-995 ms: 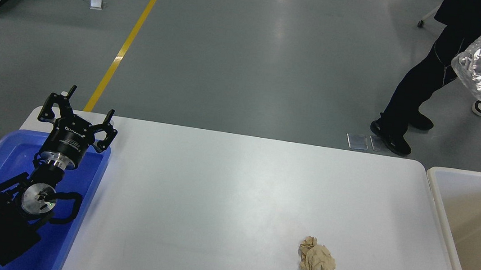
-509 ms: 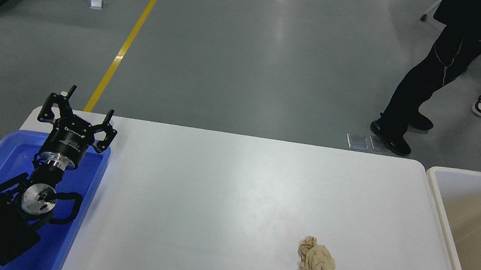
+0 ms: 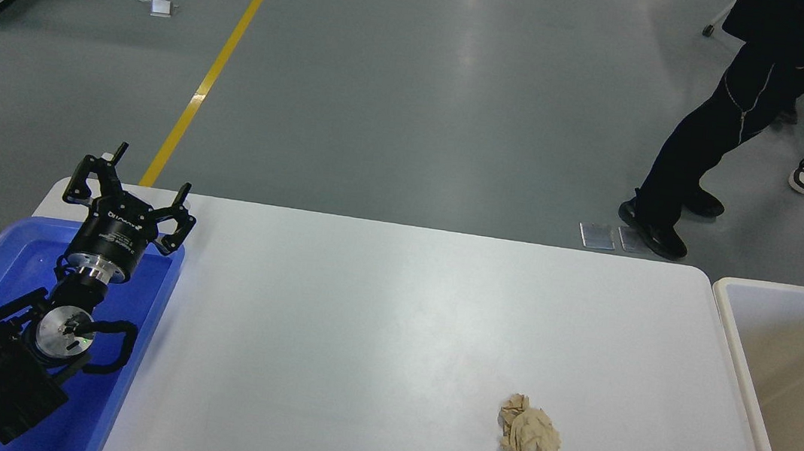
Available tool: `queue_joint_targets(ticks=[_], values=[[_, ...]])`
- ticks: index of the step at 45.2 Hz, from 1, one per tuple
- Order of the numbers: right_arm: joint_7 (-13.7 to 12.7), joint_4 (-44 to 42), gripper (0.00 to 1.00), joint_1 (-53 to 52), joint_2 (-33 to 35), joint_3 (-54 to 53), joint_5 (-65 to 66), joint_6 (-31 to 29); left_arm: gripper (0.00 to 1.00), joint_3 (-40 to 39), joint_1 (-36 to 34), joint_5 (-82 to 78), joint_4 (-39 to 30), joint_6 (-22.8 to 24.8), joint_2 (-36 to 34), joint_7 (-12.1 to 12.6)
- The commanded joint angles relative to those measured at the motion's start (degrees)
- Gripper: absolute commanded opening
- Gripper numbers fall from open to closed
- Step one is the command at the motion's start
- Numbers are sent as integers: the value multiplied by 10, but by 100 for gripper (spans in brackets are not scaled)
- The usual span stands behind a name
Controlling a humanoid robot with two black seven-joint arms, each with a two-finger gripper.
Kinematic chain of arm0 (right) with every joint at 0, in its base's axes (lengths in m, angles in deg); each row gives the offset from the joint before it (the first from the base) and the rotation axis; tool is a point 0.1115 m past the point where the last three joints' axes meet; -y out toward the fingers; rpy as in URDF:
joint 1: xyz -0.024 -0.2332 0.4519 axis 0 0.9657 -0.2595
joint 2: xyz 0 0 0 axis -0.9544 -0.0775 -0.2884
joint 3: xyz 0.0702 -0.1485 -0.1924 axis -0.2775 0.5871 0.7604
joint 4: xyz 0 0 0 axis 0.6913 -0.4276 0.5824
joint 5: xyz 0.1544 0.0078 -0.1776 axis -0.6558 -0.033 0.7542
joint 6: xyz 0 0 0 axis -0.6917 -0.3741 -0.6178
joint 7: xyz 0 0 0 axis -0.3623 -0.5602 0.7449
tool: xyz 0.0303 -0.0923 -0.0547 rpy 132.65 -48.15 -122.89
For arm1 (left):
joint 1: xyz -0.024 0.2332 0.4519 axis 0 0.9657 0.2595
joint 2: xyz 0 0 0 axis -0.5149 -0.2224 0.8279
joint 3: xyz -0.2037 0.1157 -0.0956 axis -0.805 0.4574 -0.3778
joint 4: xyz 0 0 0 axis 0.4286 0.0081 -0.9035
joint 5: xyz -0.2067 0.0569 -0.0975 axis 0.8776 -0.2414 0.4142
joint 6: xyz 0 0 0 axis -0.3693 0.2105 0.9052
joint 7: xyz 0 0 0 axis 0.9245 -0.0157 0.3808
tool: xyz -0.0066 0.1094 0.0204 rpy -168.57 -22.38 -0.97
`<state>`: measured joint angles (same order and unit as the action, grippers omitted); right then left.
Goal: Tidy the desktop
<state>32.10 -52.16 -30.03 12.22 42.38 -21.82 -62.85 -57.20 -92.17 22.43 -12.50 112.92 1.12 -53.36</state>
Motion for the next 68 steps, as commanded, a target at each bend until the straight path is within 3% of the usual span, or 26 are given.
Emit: queue_joint_targets(ticks=[1,44,49,52,57,59,68], values=[[-19,-4,0,54,-33,-2,-2,28,100,0,0,1,0,0,0,0],[-18,1,1,117,-87,-2,-23,46,100,0,0,1,0,0,0,0],[-17,1,38,117,-87,3,-23,55,100,0,-1,0,0,0,0,0],[-17,2,54,117,-87,4,-23,69,100,0,0,0,0,0,0,0],[-17,2,92,115,-87,-2,-23,89,100,0,-1,0,0,0,0,0],[-16,2,97,112,-88,-3,-24,94,100,0,0,0,0,0,0,0],[-15,31,98,89,-86,-5,-25,92,100,0,0,0,0,0,0,0]])
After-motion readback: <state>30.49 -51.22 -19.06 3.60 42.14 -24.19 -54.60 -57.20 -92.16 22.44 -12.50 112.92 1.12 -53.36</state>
